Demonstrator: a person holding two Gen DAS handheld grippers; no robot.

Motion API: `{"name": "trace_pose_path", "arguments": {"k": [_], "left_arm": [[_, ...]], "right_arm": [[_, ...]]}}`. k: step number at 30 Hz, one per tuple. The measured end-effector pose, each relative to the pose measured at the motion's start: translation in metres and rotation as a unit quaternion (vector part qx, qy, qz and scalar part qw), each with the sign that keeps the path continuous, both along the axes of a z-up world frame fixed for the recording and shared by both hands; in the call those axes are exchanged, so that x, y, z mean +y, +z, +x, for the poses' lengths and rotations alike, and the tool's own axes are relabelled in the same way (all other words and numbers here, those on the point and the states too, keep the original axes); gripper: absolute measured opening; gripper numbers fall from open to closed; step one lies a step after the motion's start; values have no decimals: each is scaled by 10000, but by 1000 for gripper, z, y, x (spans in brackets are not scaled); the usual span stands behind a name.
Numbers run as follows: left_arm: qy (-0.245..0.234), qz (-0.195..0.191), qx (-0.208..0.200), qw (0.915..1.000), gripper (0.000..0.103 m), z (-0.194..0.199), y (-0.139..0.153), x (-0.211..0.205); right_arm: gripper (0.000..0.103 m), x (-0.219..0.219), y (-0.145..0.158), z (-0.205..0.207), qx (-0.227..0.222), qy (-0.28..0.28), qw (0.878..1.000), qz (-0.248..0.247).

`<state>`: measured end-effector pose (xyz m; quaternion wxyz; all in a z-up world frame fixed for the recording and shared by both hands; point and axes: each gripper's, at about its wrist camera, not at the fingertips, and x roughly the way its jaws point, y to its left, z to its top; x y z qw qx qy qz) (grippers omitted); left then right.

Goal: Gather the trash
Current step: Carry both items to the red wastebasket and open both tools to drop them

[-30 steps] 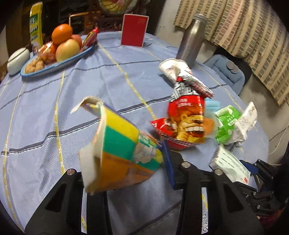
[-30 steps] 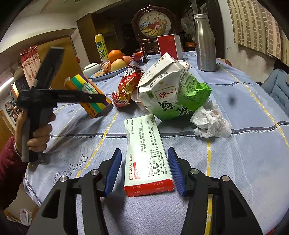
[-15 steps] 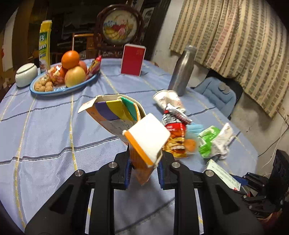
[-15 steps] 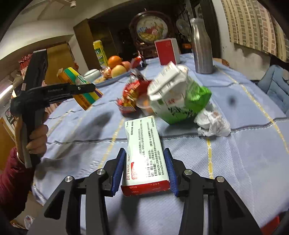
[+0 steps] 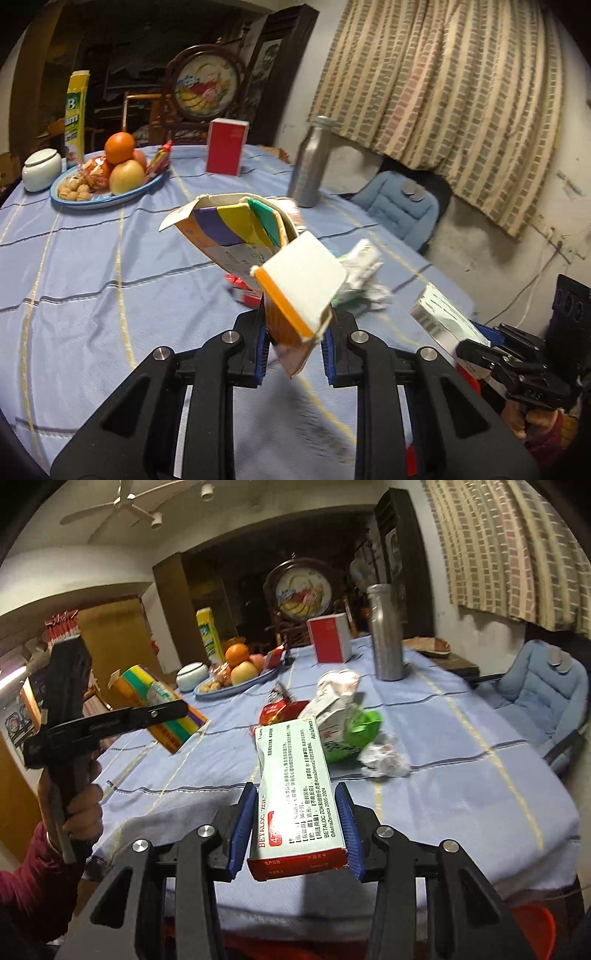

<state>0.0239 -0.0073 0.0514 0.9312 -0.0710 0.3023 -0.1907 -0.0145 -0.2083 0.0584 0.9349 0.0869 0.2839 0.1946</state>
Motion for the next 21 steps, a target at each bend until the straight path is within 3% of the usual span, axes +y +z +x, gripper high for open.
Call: {"name": "trace_pose_path", "arguments": {"k": [11,21], "left_arm": [[-590,-148,-151,9980,24,-32,10,-57],[-1204,-116,-28,9927,24,-31,4,-114]], "right_arm": [[43,-83,-2,-65,-121,-1024,9947,61],[43,-162,-48,-98,453,-2051,9777,-38]]}}
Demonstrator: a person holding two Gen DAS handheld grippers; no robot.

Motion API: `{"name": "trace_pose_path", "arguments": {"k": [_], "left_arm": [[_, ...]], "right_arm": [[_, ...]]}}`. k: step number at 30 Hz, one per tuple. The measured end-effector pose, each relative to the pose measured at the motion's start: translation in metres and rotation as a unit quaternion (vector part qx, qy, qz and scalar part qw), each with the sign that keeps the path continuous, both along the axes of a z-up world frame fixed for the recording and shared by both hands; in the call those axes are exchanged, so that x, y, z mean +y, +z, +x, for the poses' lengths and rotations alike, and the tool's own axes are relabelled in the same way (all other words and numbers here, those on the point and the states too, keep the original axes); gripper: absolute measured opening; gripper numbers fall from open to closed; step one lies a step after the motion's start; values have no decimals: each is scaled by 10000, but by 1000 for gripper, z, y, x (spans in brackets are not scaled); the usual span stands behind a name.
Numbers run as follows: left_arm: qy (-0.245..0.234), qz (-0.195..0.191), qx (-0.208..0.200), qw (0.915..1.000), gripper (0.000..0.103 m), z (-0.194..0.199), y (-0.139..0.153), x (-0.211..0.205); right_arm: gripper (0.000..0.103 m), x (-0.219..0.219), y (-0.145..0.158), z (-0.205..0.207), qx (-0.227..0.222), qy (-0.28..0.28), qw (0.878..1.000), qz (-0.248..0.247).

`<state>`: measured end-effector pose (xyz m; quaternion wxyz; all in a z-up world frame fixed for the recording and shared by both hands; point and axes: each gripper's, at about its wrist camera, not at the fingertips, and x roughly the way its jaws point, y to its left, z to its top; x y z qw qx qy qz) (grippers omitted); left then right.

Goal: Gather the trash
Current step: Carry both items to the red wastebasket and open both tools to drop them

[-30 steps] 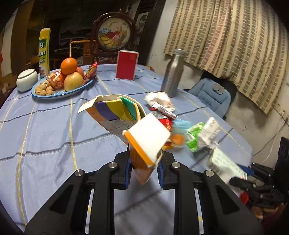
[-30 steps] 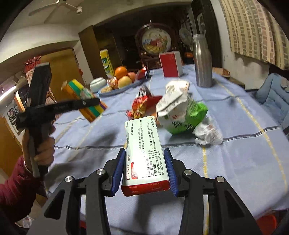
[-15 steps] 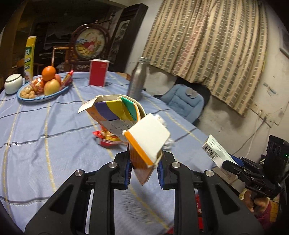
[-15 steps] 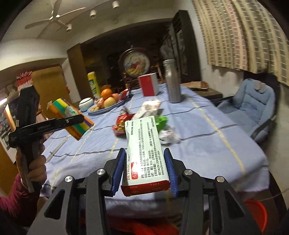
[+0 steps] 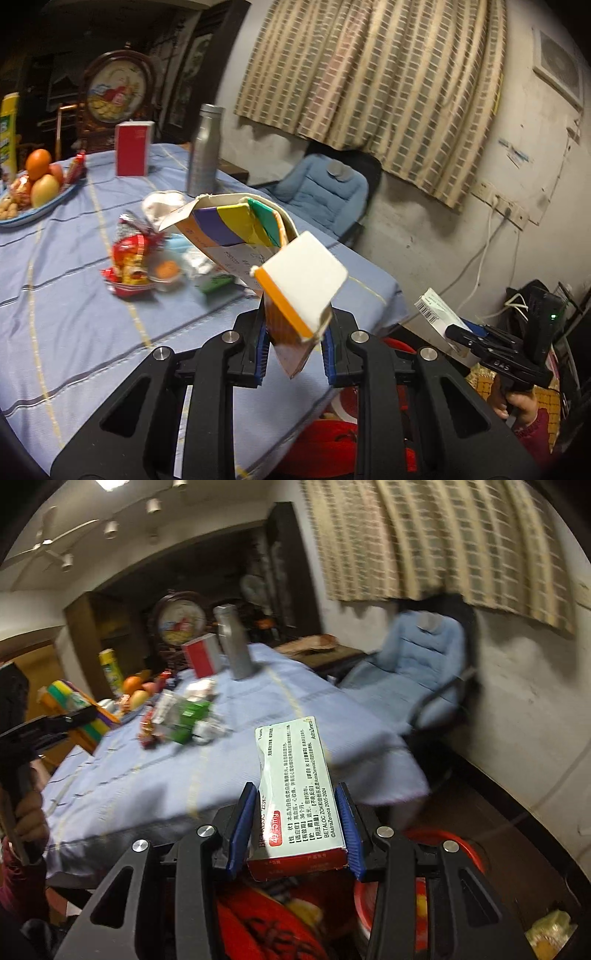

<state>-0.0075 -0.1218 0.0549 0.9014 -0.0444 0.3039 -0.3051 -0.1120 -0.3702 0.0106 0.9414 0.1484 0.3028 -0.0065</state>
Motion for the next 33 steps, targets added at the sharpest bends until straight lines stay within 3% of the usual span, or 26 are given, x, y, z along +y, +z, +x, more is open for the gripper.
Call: {"name": "trace_pose_path", "arguments": {"k": [9,11,14,18,22,33], "left_arm": [[-470,151,167,9986,24,8,-13,-49],[-593,236,236,9977,24,11,-18,-62],[-767,332,309,9960,24,13,-22,-81],[-1061,436,392,9926,24,13,-27,-107],[-1417,591,469,9870,24,8,-34,-140],[-2608,1212,718,9551,24,-13,-74,-272]], "right_arm": [[47,-57,-75,4,1011,-878,9910,-29],[66,-69,-91,5,1198,-1173,9858,116],[69,-85,-94,-2,1024,-1326,9841,583],[77,-100,-85,-15,698,-1607,9824,641],[79,-112,-77,-25,444,-1748,9804,790],[80,-133,-66,-45,204,-2054,9757,734]]}}
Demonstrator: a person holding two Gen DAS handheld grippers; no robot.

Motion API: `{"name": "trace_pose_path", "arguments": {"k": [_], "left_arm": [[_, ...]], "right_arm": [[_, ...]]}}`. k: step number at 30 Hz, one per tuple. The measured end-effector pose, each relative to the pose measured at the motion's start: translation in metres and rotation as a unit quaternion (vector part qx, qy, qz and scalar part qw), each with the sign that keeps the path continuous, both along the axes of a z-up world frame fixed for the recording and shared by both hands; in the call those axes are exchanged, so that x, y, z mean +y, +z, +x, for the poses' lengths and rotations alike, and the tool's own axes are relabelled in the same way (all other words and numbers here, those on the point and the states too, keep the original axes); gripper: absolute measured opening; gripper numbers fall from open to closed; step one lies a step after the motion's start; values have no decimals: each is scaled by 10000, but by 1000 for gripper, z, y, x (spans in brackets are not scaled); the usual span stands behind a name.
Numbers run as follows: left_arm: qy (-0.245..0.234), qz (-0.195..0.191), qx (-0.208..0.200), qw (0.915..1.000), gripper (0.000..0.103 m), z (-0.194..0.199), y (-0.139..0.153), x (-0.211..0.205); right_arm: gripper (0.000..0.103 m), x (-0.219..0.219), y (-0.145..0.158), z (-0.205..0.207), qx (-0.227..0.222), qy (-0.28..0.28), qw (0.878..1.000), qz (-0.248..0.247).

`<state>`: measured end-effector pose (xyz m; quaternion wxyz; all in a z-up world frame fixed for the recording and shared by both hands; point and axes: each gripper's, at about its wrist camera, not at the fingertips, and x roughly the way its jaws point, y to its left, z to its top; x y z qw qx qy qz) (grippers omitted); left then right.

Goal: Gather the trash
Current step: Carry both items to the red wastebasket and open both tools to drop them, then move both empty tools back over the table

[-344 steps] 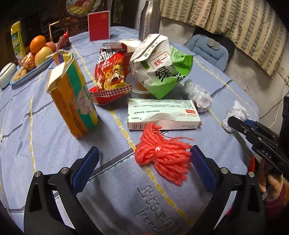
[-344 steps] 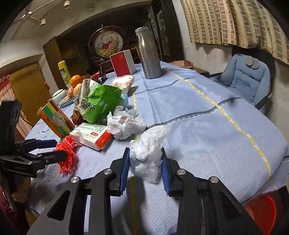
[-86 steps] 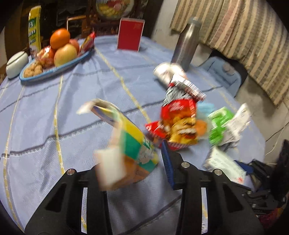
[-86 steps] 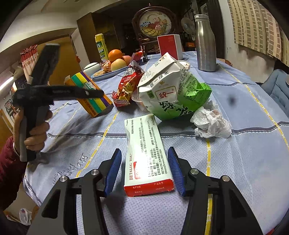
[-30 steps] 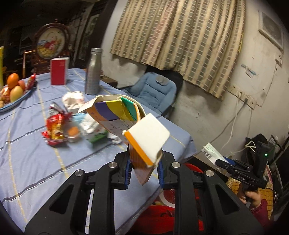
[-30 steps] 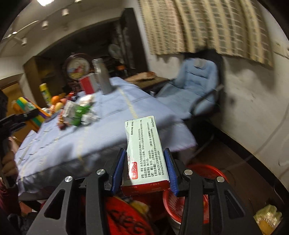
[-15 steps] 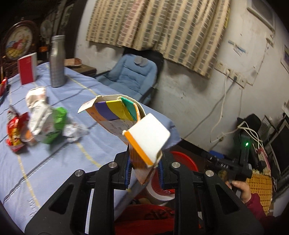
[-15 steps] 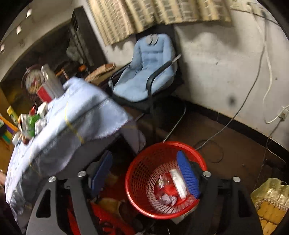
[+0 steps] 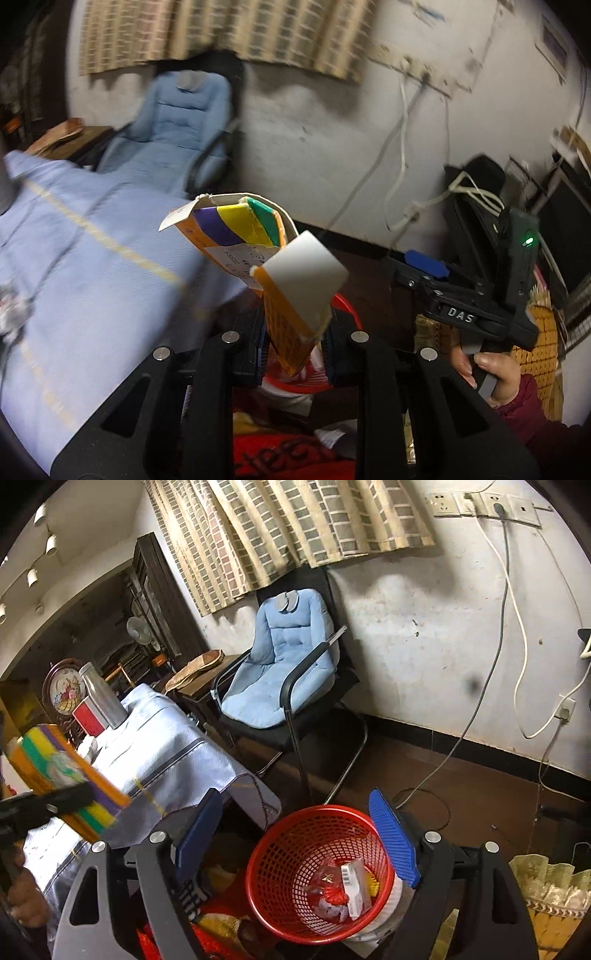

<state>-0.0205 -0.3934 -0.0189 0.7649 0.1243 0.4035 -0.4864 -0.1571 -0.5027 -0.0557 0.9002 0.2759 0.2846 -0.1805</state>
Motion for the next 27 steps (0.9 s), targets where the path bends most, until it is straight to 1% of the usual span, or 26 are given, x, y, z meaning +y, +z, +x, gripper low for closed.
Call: {"name": "trace_pose_path", "arguments": {"k": [3,4,5,6,7,8,12,16,23,27], "left_arm": [[-258,206,143,9994,26,-2,-17,-33],[-325,291,167,9989,32,-3,-23,-42],[-374,406,160,9983,39,-3,-30,-52],[-354,478,134,9981,61,-3,-34,-58],[-317,527,99,9981,79,-3,-36,-61],[-247,545,22,9982,83,-2,-37,-63],[-144,549,-201,9982,87,2,-30,-56],[164,508,-426,9977,92,10,-19,-39],[714,339,-575,9952,93,27,3,10],[992,168,-622,9930,94,32,18,36]], "right_arm": [[81,-10,-3,-5,-22,-108,9999,82],[81,-14,-5,-7,-24,-148,9998,118],[81,-16,-6,-7,-25,-173,9997,146],[81,-18,-7,-8,-31,-196,9996,183],[81,-20,-8,-9,-36,-212,9995,219],[81,-22,-9,-10,-42,-221,9994,266],[81,-22,-12,-8,-48,-207,9992,331],[81,-16,-10,-4,-35,-113,9994,338],[82,7,7,1,-118,171,9997,140],[82,23,19,5,-162,338,9993,19]]}}
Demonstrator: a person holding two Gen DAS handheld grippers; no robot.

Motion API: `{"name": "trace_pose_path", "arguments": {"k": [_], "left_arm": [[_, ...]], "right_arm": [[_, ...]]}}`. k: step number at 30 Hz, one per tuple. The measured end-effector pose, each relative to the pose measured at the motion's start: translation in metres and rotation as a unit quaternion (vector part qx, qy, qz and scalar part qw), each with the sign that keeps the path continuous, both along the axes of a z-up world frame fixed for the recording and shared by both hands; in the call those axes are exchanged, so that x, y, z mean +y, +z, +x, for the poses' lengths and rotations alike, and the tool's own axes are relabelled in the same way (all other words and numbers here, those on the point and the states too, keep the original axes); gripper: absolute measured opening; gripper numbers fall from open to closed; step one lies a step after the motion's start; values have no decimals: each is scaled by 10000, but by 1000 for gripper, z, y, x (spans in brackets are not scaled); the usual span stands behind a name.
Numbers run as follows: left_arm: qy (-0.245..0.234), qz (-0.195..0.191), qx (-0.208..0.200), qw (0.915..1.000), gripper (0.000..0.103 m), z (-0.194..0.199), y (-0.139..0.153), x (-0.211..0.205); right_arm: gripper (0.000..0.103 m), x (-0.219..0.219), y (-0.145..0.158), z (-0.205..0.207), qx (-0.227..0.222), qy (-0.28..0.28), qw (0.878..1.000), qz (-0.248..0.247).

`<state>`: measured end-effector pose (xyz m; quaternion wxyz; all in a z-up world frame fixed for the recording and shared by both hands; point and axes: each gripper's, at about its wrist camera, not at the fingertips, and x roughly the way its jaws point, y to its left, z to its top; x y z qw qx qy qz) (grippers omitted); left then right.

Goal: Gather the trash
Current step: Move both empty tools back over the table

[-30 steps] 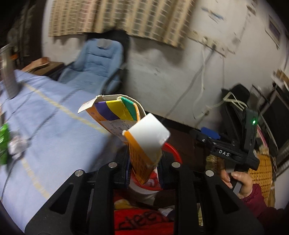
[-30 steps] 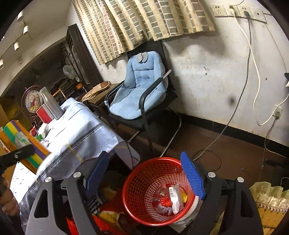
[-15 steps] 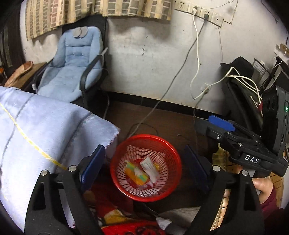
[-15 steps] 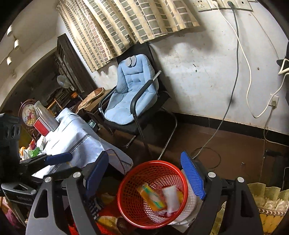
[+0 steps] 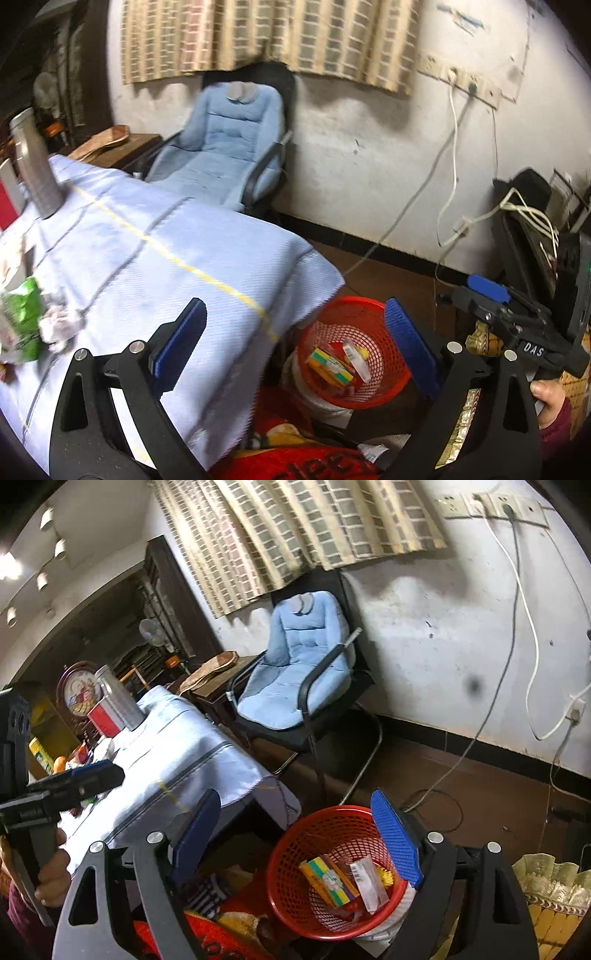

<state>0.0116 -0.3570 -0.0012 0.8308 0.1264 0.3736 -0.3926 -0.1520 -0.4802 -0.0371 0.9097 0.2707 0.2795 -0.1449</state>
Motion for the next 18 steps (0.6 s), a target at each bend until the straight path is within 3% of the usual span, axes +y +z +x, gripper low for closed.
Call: {"name": "trace_pose_path", "arguments": {"k": [18], "left_arm": [[855,-618,-414,9936,96,2,39,107]], "right_arm": [[90,78,59,27,-214,795,9942,-686]]}}
